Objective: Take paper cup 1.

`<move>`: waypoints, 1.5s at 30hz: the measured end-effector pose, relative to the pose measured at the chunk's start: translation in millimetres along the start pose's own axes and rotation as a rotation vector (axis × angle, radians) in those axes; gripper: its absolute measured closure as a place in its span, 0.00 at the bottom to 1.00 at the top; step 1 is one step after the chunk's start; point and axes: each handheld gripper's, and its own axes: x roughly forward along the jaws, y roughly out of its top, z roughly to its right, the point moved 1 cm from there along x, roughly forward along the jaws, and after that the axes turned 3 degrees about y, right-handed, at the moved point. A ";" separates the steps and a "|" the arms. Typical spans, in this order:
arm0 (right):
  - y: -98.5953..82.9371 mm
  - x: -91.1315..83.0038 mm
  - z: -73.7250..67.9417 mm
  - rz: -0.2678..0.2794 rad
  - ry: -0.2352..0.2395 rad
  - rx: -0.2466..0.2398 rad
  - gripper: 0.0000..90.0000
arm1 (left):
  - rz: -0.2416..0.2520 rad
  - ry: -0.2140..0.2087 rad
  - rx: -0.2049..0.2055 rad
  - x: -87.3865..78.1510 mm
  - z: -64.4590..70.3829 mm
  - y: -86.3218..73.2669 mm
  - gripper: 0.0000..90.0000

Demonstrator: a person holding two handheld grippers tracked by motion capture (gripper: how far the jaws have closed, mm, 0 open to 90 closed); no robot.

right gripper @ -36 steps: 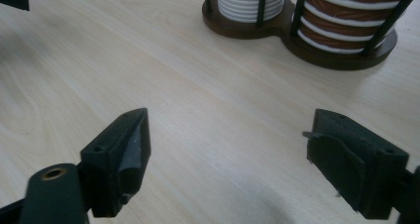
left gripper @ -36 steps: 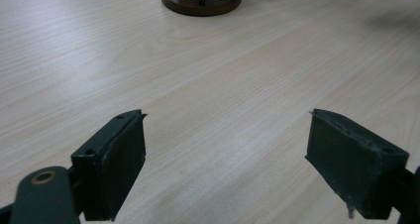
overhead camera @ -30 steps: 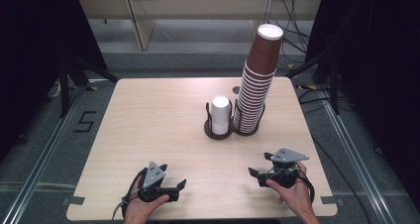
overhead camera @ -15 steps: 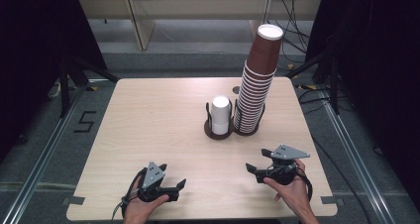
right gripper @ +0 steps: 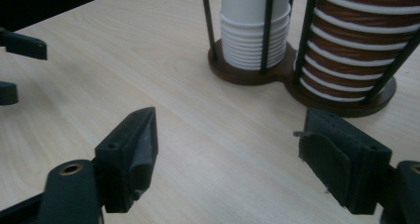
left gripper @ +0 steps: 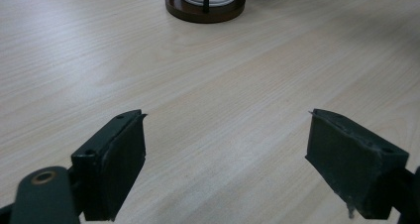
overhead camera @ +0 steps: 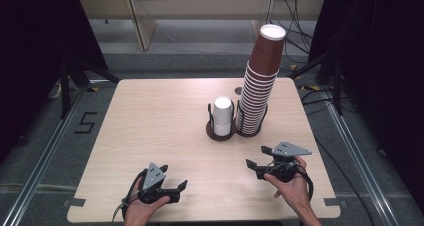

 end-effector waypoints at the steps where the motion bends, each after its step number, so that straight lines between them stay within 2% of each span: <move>1: 0.9 1.0 2.1 0.007 -0.011 -0.017 0.25 | 0.000 0.000 0.002 0.0 -0.3 0.1 0.17; 3: 2.3 2.3 2.6 -0.005 0.001 0.002 0.25 | 0.002 0.001 -0.002 -0.4 -0.5 0.3 0.17; 4: 3.0 3.9 3.0 0.011 -0.005 0.008 0.24 | 0.003 0.003 -0.003 -0.6 -0.5 0.5 0.17; 5: 4.5 3.2 4.6 0.006 -0.013 -0.010 0.25 | 0.004 0.002 -0.003 -0.7 -0.7 0.6 0.17; 6: 5.8 3.6 2.9 0.006 -0.013 0.011 0.25 | -0.003 0.006 -0.001 -1.2 -0.8 0.7 0.17; 7: 8.0 4.1 3.9 0.003 -0.001 -0.013 0.25 | -0.002 0.004 -0.004 -1.0 -1.0 0.5 0.17; 9: 12.6 5.6 3.7 0.014 -0.009 -0.042 0.24 | 0.003 0.008 -0.011 -0.7 -0.8 0.4 0.17; 12: 20.6 9.4 1.1 0.019 0.005 -0.042 0.23 | 0.002 0.003 -0.005 -0.5 -1.4 0.3 0.17; 13: 23.0 10.2 -0.7 0.016 -0.005 -0.033 0.23 | 0.000 0.008 -0.009 -0.8 -1.0 0.4 0.17; 17: 33.3 18.8 -0.3 0.039 -0.001 -0.064 0.21 | -0.001 0.005 -0.003 -1.1 -2.4 0.3 0.17; 18: 35.1 21.3 -2.3 0.046 -0.005 -0.043 0.22 | 0.002 0.007 -0.005 -1.1 -2.5 0.3 0.17; 22: 45.1 27.8 -2.6 0.043 -0.003 -0.070 0.22 | -0.001 0.012 -0.007 -1.9 -2.8 0.5 0.17; 23: 46.9 30.4 -4.1 0.050 0.012 -0.060 0.22 | 0.005 0.005 -0.008 -1.5 -3.1 0.3 0.17; 25: 50.9 32.6 -4.6 0.051 0.002 -0.065 0.23 | 0.011 0.007 -0.016 -1.5 -3.0 0.5 0.17; 26: 52.3 34.0 -6.5 0.053 0.006 -0.046 0.23 | 0.011 0.007 -0.015 -1.5 -3.1 0.6 0.17; 28: 55.7 36.0 -5.6 0.057 0.007 -0.066 0.23 | 0.005 0.009 -0.005 -2.4 -3.8 0.6 0.17; 31: 58.5 40.9 -5.5 0.070 0.026 -0.058 0.23 | 0.006 0.010 -0.004 -2.3 -4.1 0.7 0.17; 32: 59.1 41.1 -7.2 0.064 0.011 -0.043 0.23 | 0.006 0.011 -0.005 -2.0 -4.3 0.5 0.17; 33: 61.4 41.7 -5.1 0.055 0.011 -0.078 0.24 | 0.006 0.011 -0.005 -2.0 -4.5 0.4 0.17; 37: 66.1 46.7 -7.1 0.061 0.024 -0.051 0.24 | 0.007 0.012 -0.001 -1.9 -4.6 0.8 0.17; 39: 69.3 49.5 -6.0 0.070 0.014 -0.070 0.24 | 0.007 0.013 -0.001 -2.1 -4.3 0.8 0.17; 40: 70.8 50.2 -6.1 0.060 0.020 -0.063 0.24 | 0.008 0.013 0.000 -2.2 -4.4 1.0 0.17; 42: 73.6 53.1 -6.0 0.076 0.010 -0.061 0.25 | 0.008 0.015 0.002 -2.0 -4.5 0.9 0.17; 43: 75.9 55.1 -6.0 0.076 0.021 -0.063 0.25 | 0.006 0.014 0.002 -2.1 -4.6 0.9 0.17; 45: 82.3 59.1 -5.1 0.092 -0.003 -0.066 0.26 | 0.007 0.016 0.002 -2.5 -4.9 1.0 0.17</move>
